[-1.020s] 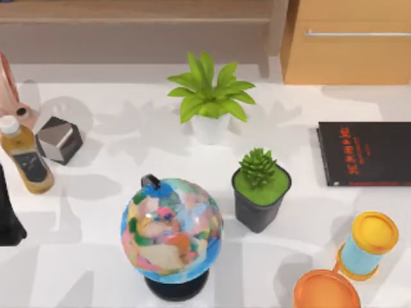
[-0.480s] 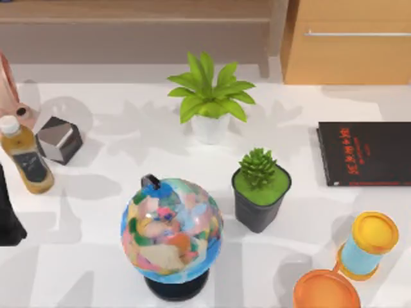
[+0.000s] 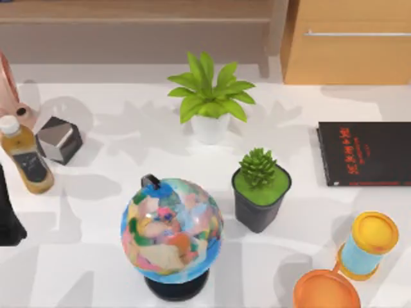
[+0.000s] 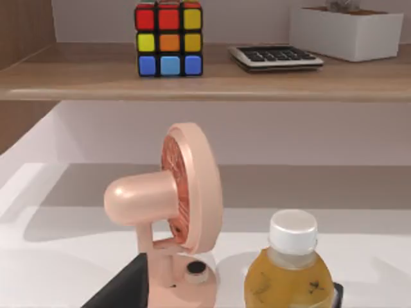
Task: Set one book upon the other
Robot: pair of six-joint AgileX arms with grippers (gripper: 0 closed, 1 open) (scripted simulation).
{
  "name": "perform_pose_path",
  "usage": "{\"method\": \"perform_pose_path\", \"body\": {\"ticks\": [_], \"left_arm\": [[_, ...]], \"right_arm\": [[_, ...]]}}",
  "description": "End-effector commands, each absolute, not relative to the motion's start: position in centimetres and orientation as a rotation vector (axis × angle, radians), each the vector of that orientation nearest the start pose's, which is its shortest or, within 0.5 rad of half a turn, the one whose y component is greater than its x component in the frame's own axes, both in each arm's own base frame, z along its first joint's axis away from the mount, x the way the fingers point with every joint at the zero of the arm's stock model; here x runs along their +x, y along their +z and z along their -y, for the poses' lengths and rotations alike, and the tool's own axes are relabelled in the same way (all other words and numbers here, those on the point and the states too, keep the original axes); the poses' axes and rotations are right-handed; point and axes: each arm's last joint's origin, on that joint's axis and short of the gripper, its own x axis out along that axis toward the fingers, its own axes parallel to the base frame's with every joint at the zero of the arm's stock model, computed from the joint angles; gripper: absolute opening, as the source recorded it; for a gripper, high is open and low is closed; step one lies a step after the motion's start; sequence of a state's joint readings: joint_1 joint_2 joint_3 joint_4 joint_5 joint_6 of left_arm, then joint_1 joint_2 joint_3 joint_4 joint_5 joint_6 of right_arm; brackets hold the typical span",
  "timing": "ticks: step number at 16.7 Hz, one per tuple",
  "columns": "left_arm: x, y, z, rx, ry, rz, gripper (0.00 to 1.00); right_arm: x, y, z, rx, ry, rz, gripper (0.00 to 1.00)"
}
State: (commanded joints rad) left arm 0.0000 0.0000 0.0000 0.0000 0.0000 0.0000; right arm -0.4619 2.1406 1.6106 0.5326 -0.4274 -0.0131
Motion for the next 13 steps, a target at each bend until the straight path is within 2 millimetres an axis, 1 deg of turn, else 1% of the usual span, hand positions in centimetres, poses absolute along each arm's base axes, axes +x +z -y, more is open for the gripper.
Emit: {"method": "perform_pose_path", "body": {"ticks": [7, 11, 13], "left_arm": [[10.6, 16.0, 0.1, 0.0, 0.0, 0.0, 1.0], [10.6, 16.0, 0.1, 0.0, 0.0, 0.0, 1.0], [10.6, 16.0, 0.1, 0.0, 0.0, 0.0, 1.0]], "right_arm": [[45.1, 26.0, 20.8, -0.026, -0.01, -0.004, 0.0], [45.3, 25.9, 20.6, -0.025, -0.005, -0.004, 0.0], [44.6, 26.6, 20.5, -0.019, -0.018, 0.014, 0.0]]}}
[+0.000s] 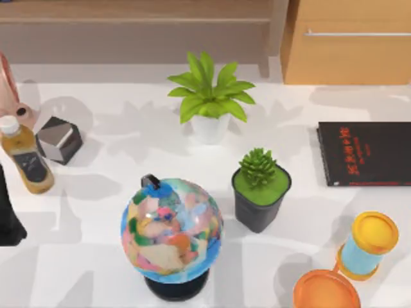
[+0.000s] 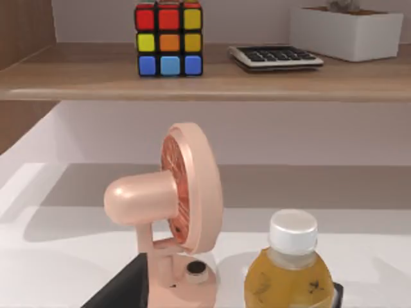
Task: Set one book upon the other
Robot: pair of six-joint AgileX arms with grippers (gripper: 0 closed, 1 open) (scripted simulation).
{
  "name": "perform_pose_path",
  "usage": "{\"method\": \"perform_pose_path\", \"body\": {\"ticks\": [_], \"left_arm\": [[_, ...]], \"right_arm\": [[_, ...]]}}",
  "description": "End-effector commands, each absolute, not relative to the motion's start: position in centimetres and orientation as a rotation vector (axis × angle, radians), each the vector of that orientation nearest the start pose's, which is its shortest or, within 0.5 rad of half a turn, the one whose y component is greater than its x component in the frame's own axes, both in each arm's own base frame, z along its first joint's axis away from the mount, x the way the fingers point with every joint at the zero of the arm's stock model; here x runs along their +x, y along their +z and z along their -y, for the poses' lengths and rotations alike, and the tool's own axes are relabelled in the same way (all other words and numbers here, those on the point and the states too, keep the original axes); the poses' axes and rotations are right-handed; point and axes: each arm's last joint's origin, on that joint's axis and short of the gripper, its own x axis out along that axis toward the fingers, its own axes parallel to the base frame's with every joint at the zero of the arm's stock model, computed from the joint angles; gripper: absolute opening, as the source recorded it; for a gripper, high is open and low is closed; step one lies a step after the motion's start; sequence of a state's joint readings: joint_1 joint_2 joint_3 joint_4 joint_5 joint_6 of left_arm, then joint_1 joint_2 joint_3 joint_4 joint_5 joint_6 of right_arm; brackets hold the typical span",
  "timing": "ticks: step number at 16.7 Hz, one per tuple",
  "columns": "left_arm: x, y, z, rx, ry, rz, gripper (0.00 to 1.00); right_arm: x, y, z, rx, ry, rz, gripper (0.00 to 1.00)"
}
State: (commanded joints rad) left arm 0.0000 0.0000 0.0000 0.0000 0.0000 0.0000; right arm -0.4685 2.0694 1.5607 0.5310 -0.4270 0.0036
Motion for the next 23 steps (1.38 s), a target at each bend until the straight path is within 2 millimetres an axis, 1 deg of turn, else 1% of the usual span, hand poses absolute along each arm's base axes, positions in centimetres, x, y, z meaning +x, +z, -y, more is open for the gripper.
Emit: {"method": "perform_pose_path", "body": {"ticks": [3, 6, 8, 10, 11, 13, 15, 17, 19, 20, 22, 23], "left_arm": [[10.6, 16.0, 0.1, 0.0, 0.0, 0.0, 1.0], [10.6, 16.0, 0.1, 0.0, 0.0, 0.0, 1.0], [10.6, 16.0, 0.1, 0.0, 0.0, 0.0, 1.0], [10.6, 16.0, 0.1, 0.0, 0.0, 0.0, 1.0], [10.6, 16.0, 0.1, 0.0, 0.0, 0.0, 1.0], [10.6, 16.0, 0.1, 0.0, 0.0, 0.0, 1.0], [10.6, 16.0, 0.1, 0.0, 0.0, 0.0, 1.0], [10.6, 16.0, 0.1, 0.0, 0.0, 0.0, 1.0], [10.6, 16.0, 0.1, 0.0, 0.0, 0.0, 1.0], [10.6, 16.0, 0.1, 0.0, 0.0, 0.0, 1.0], [10.6, 16.0, 0.1, 0.0, 0.0, 0.0, 1.0], [10.6, 16.0, 0.1, 0.0, 0.0, 0.0, 1.0]], "right_arm": [[42.1, 29.2, 19.8, 0.041, -0.063, 0.077, 0.0], [38.6, 31.2, 18.0, 0.201, -0.115, 0.143, 0.0], [36.0, 31.4, 16.2, 0.372, -0.146, 0.174, 0.0], [33.6, 30.6, 13.8, 0.592, -0.17, 0.189, 0.0], [32.5, 29.7, 12.5, 0.715, -0.178, 0.188, 0.0], [30.9, 27.3, 9.3, 0.968, -0.191, 0.157, 0.0], [29.7, 24.2, 5.6, 1.199, -0.201, 0.08, 0.0], [28.8, 20.9, 1.7, 1.373, -0.223, -0.039, 0.0], [27.7, 17.4, -1.7, 1.477, -0.276, -0.18, 0.0], [27.1, 15.8, -3.0, 1.504, -0.312, -0.245, 0.0], [26.0, 13.2, -4.7, 1.523, -0.383, -0.345, 0.0], [25.6, 12.4, -5.2, 1.523, -0.41, -0.376, 0.0]]}}
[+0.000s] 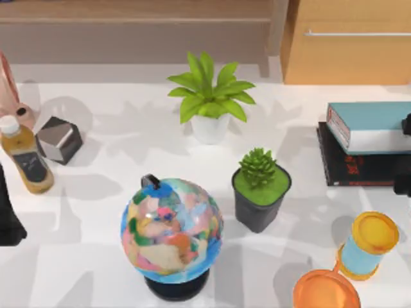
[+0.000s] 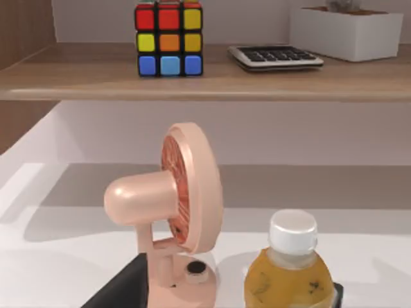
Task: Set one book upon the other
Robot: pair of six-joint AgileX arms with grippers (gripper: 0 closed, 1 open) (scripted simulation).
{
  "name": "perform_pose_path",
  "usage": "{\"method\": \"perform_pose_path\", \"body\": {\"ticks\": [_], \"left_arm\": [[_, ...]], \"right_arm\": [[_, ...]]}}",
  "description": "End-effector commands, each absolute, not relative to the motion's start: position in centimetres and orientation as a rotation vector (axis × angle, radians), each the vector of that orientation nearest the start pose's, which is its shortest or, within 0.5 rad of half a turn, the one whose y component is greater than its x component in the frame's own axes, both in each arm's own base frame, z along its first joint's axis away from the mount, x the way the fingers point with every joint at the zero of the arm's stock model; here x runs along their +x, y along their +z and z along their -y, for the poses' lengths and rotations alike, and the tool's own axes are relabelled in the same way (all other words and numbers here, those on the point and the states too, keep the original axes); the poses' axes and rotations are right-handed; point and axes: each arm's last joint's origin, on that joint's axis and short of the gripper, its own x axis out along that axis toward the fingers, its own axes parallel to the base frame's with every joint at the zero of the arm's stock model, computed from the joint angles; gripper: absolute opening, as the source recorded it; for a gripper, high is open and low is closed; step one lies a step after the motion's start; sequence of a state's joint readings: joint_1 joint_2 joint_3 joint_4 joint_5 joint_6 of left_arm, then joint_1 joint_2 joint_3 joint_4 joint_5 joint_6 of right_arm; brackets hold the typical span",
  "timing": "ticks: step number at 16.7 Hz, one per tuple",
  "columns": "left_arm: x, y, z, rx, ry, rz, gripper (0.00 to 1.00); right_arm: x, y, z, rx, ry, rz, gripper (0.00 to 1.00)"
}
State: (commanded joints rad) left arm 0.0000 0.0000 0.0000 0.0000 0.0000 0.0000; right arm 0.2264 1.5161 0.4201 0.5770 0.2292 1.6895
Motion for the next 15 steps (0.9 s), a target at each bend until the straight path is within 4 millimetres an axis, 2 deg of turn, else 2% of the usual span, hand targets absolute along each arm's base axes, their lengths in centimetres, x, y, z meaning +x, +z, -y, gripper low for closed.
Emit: {"method": "perform_pose_path", "body": {"ticks": [2, 14, 15], "left_arm": [[10.57, 16.0, 0.12, 0.0, 0.0, 0.0, 1.0], [10.57, 16.0, 0.12, 0.0, 0.0, 0.0, 1.0], [10.57, 16.0, 0.12, 0.0, 0.0, 0.0, 1.0]], "right_arm": [[25.39, 11.85, -5.49, 1.521, -0.428, -0.395, 0.0], [25.85, 11.65, -5.48, 1.521, -0.428, -0.395, 0.0], [25.85, 11.65, -5.48, 1.521, -0.428, -0.395, 0.08]]}}
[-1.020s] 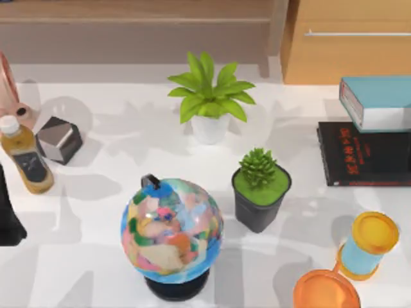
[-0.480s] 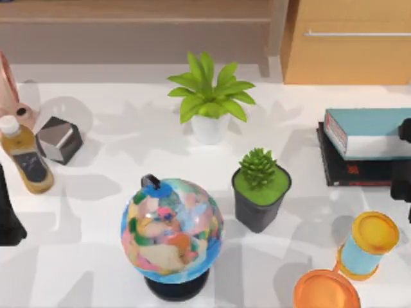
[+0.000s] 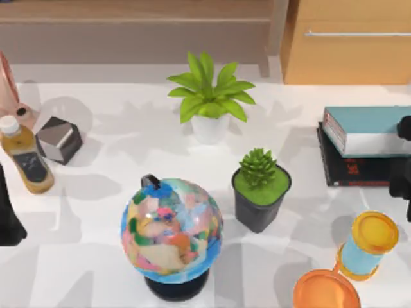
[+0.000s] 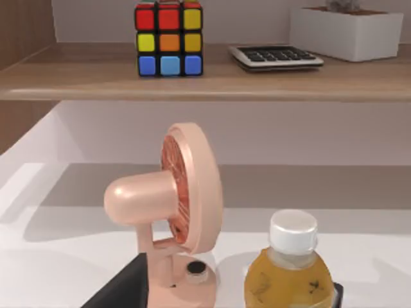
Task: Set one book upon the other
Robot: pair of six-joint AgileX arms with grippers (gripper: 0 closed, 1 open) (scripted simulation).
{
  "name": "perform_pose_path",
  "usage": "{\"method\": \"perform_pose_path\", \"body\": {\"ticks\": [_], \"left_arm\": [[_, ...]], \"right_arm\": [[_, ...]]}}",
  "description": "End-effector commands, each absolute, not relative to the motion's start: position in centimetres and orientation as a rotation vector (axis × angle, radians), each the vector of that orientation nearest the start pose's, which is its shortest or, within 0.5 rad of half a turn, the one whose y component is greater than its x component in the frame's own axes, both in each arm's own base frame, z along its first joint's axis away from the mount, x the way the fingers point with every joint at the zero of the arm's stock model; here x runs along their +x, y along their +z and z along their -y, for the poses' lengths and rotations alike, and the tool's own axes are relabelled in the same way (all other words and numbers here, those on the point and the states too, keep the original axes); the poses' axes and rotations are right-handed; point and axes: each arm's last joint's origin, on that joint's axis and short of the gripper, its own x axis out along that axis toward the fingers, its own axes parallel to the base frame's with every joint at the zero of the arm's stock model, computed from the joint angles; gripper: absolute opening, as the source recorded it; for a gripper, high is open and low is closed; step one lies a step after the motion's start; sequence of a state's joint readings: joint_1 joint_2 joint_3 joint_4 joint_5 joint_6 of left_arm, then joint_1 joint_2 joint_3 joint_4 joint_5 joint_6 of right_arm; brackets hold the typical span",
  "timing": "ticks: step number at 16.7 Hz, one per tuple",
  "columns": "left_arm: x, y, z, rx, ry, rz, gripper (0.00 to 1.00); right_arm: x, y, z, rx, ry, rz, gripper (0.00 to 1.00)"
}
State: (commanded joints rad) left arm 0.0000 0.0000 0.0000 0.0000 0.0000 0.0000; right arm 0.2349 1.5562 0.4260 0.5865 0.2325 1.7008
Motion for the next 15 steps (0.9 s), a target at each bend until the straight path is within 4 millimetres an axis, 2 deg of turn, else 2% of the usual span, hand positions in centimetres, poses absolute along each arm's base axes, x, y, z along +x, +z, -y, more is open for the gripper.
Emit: {"method": "perform_pose_path", "body": {"ticks": [12, 15], "left_arm": [[10.57, 16.0, 0.12, 0.0, 0.0, 0.0, 1.0], [10.57, 16.0, 0.12, 0.0, 0.0, 0.0, 1.0]], "right_arm": [[25.85, 11.65, -5.48, 1.521, -0.428, -0.395, 0.98], [25.85, 11.65, -5.48, 1.521, -0.428, -0.395, 1.0]]}}
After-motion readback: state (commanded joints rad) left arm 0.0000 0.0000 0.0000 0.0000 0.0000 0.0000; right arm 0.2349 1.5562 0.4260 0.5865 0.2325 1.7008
